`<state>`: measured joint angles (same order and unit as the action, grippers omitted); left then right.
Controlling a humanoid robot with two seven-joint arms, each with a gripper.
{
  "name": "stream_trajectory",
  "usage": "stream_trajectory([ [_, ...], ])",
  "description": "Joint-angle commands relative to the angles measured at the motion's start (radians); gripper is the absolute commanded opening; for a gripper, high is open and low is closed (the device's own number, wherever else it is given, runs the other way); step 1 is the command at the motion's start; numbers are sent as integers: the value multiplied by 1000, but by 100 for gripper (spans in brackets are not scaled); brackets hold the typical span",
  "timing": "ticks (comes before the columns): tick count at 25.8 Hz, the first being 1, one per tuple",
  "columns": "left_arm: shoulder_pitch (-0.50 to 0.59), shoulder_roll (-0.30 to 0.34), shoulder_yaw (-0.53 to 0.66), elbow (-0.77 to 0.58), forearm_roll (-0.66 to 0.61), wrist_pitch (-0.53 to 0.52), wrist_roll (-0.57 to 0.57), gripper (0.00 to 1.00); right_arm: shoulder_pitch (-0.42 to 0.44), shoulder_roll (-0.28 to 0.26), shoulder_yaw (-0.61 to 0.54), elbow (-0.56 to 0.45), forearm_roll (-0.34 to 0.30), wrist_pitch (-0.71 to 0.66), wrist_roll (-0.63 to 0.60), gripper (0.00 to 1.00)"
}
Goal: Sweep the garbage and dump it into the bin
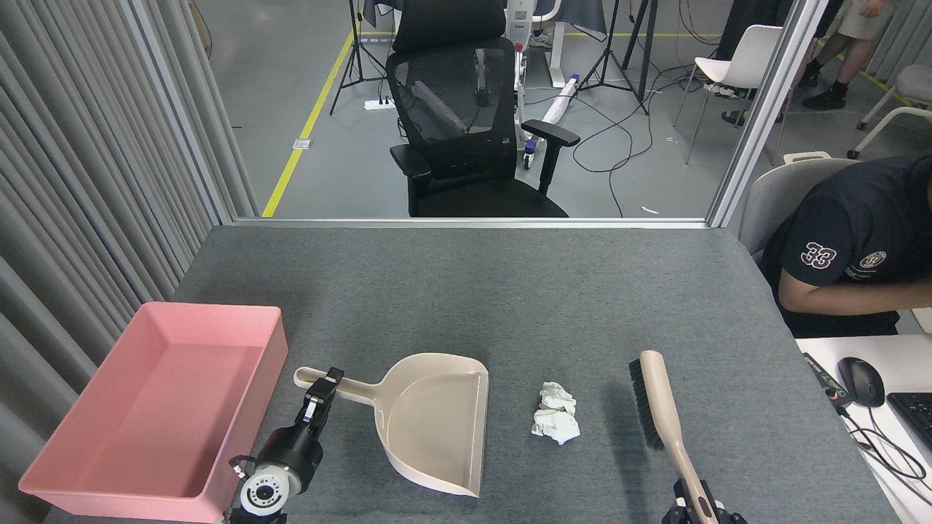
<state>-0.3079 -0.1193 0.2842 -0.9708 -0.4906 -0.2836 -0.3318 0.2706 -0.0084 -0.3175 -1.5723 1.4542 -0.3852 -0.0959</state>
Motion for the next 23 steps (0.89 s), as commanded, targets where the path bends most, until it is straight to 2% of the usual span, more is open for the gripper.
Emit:
stream_trajectory([
  [1, 3, 1, 0, 3, -2, -3, -3, 17, 2, -1, 14, 0, 0, -4, -2, 5],
  [4, 4, 1, 7, 9, 3, -29, 10, 17, 13, -7, 29, -6, -2, -9, -11, 5],
  [7, 7, 0, 24, 12, 1, -106, 39, 17, 22, -10, 25, -8, -12, -24, -13, 5],
  [11, 15, -3, 29, 32, 3, -146, 69, 17, 52, -25, 21, -8, -104, -37, -13, 5],
  [18, 24, -3, 27, 35, 1, -190, 97, 17, 68, -33, 57, 0, -103, -29, -13, 0],
  [23, 58, -3, 20, 37, -6, -213, 97, 17, 67, -30, 97, 9, -97, 12, -11, 0],
])
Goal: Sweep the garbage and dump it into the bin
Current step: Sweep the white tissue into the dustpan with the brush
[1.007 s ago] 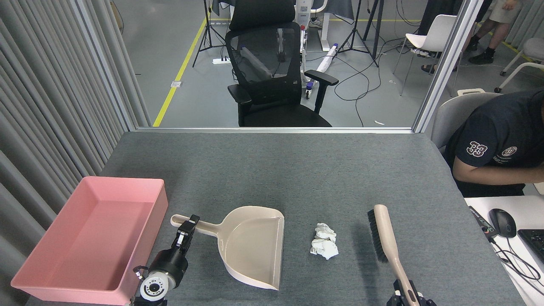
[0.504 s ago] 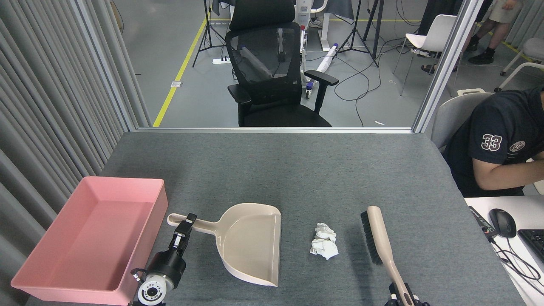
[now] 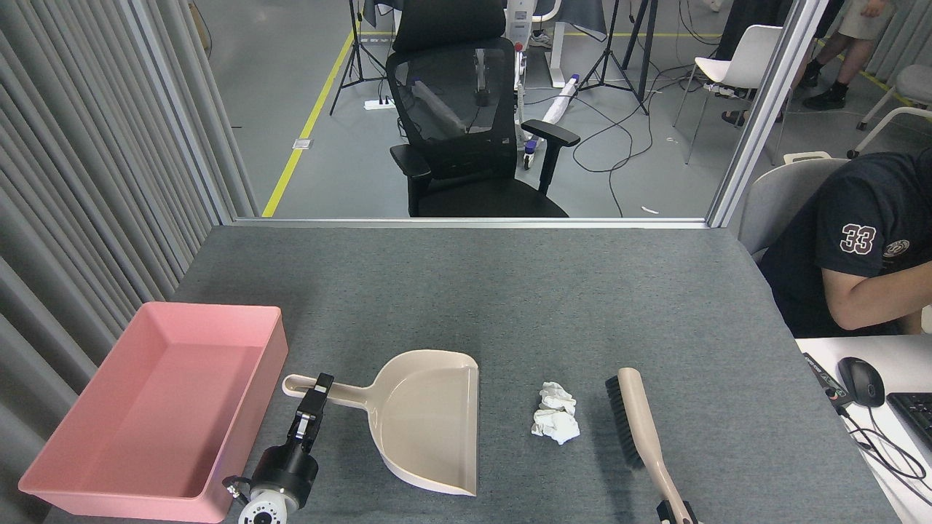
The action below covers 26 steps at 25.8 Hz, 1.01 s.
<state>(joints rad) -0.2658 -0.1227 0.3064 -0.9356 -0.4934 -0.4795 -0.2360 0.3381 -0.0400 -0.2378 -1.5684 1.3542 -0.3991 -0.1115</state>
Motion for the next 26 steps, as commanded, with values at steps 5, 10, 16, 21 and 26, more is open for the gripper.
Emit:
stream_trajectory([
  [5, 27, 0, -6, 1, -7, -33, 3, 17, -14, 9, 64, 13, 0, 65, 4, 0],
  [10, 31, 0, -7, -5, -7, -33, 3, 18, -56, 38, 120, 44, -7, 91, 4, 0],
  [16, 34, 5, -10, -20, -10, -27, -3, 18, -73, 54, 229, 56, -15, 160, 1, 0],
  [21, 33, 3, -21, -20, -10, -25, -5, 18, -93, 63, 350, 57, -55, 229, -11, 0],
  [26, 37, 3, -27, -20, -10, -27, -6, 18, -146, 89, 543, 56, -83, 345, -11, 0],
])
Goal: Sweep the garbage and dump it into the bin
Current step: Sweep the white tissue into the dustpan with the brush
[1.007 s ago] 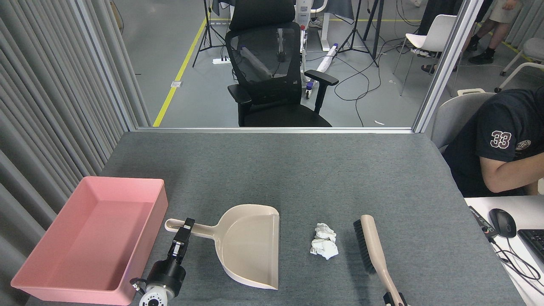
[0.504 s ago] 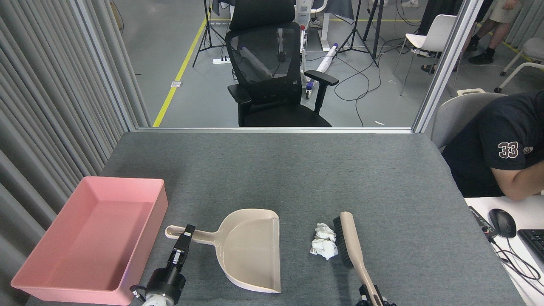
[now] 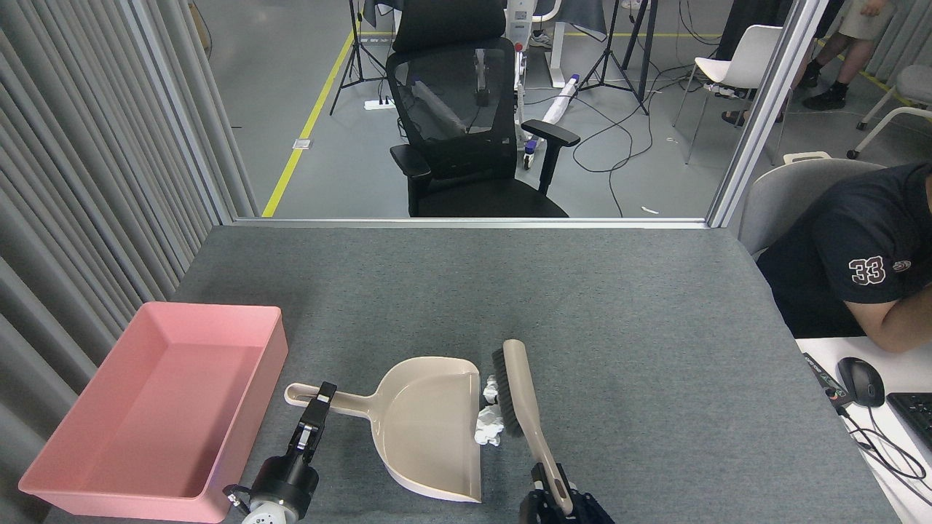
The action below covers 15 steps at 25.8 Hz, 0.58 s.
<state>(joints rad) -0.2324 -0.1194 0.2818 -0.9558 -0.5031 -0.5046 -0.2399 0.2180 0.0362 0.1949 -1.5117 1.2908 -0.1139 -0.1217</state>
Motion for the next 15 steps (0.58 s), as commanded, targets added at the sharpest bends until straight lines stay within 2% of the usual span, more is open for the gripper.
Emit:
stream_trajectory([
  [1, 5, 0, -3, 0, 0, 0, -2, 18, -35, 16, 152, -5, -28, 86, -3, 0],
  [3, 5, 0, -3, 0, 0, 0, 1, 18, -45, 16, 193, -22, -38, 123, -7, 0],
  [7, 5, 0, -16, 0, 0, 0, 2, 19, -43, -1, 186, -101, -38, 126, -27, 0],
  [11, 5, -2, -21, 0, -2, 1, 2, 19, -19, -48, 57, -97, -45, 117, -24, 0],
  [15, 5, -2, -23, 0, -2, 1, 1, 19, -2, -94, 3, -39, -50, 88, -19, 0],
])
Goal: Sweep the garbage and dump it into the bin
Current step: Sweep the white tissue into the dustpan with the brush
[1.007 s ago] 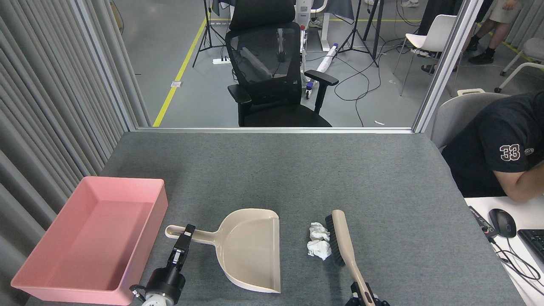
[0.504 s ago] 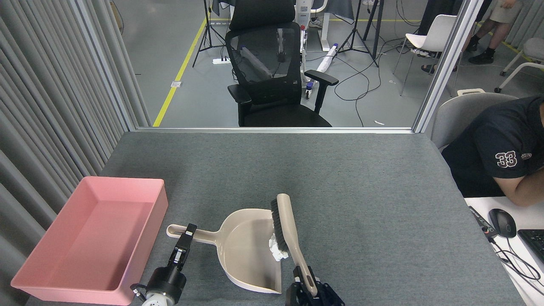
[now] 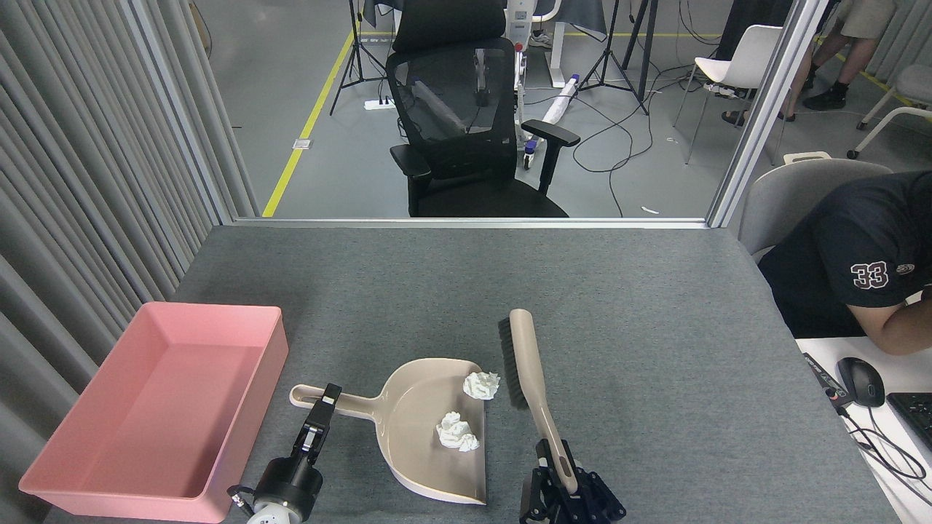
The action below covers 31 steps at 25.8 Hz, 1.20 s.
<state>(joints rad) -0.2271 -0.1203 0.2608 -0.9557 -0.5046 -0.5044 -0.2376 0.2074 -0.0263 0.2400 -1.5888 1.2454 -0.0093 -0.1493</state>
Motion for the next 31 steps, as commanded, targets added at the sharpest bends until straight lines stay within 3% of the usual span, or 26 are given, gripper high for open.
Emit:
stream_trajectory([
  [1, 0, -1, -2, 0, 0, 1, -2, 19, 7, -34, -42, 59, -8, -17, 10, 0],
  [8, 0, -1, -17, 0, -2, 1, 0, 19, -17, -34, -34, 144, -12, -21, 34, 0],
  [15, 0, 1, -23, 0, -12, -2, 0, 19, -45, -14, 21, 155, -12, -24, 37, 0],
  [21, 0, 1, -23, -2, -12, -2, 0, 19, -56, 54, 102, 153, -9, -5, 37, 0],
  [27, 0, 1, -23, 0, -12, -2, 0, 19, -37, 60, 134, 81, -6, -8, 33, 0],
  [31, 0, 1, -23, 0, -12, 1, -2, 19, 17, 26, 107, -11, -11, -11, 31, 0],
])
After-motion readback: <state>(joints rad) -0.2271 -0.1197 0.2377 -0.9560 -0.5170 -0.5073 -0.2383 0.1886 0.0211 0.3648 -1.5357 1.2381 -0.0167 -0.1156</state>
